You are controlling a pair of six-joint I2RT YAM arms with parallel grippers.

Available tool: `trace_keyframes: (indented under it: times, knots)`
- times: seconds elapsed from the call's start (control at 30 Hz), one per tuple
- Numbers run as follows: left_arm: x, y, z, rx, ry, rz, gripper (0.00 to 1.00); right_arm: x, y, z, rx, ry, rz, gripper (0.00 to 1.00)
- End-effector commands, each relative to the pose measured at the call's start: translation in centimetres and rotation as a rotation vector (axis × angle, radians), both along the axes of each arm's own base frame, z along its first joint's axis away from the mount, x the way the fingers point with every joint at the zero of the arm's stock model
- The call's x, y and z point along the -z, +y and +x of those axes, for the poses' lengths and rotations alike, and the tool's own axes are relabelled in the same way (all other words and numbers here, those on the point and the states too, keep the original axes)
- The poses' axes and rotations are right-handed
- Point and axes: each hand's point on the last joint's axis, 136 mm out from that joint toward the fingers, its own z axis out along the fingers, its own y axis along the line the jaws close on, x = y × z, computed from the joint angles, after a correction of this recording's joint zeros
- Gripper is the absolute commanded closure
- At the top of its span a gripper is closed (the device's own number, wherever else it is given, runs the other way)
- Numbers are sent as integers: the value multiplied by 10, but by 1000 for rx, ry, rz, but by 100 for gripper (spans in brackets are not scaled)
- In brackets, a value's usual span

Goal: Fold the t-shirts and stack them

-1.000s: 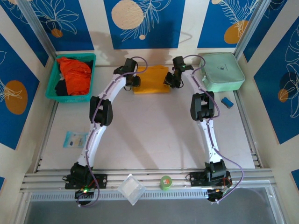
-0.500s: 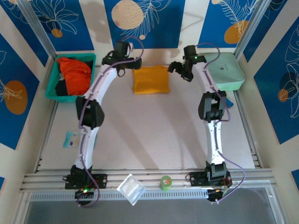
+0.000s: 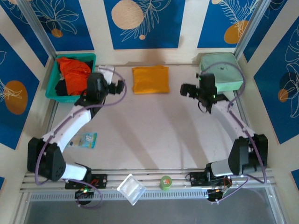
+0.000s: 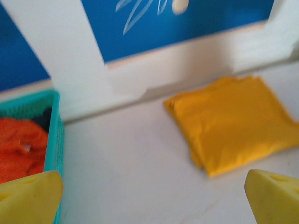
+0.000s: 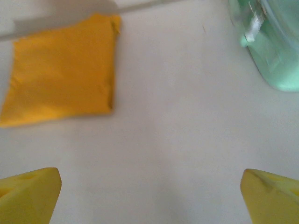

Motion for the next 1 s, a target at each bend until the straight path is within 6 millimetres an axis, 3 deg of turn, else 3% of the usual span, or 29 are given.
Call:
trace_keyframes:
  times: [0.0,0.13,0.3,0.43,0.53,0.63,0.77,0.83,0.97]
  knots:
    - [-3,27,-26,-60,-132,62,1,-7,-4,-6,-70,-230,-59,1]
    - [45,56,-58,-154,-143,114,1,21,4,-30,-161,-330,-82,1]
    - [94,74,-75,-220,-181,114,1,60,0,-37,-137,-334,-73,1]
    - [128,78,-68,-227,-183,134,1,55,5,-30,-193,-420,-161,1]
    - [138,73,-57,-208,-214,135,1,57,3,-27,-214,-473,-166,1]
    - [142,89,-56,-273,-212,89,1,77,-8,-23,-199,-463,-108,1]
    - [164,93,-36,-185,-101,-10,1,84,-13,-4,-203,-350,-33,1]
    - [175,92,-27,-142,26,-51,1,83,-25,-4,-188,-329,36,1]
    - [173,96,-25,-130,14,-98,1,84,-24,-2,-171,-329,3,1]
